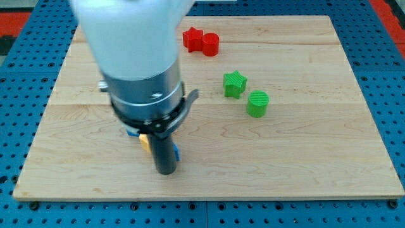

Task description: Adjust the blue triangle and yellow hexagon at the bottom right of the blue cube

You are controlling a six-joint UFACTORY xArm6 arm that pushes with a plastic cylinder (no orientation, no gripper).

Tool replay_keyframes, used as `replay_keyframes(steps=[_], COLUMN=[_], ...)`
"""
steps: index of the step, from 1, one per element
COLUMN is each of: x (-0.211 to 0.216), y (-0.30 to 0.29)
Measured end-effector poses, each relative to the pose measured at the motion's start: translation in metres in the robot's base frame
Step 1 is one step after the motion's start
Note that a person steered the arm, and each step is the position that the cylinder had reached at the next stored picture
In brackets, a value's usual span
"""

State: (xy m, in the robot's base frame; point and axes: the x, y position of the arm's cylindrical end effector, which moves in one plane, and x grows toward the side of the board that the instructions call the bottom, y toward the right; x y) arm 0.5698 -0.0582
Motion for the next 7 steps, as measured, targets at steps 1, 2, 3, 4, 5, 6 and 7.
replay_keyframes(steps=[1, 2, 3, 4, 5, 6, 7], x=[-0.003, 0.002, -0.02, -0.026, -0.026, -0.026, -0.003], y=[-0.004, -0.05, -0.067, -0.057, -0.058, -0.061, -0.092])
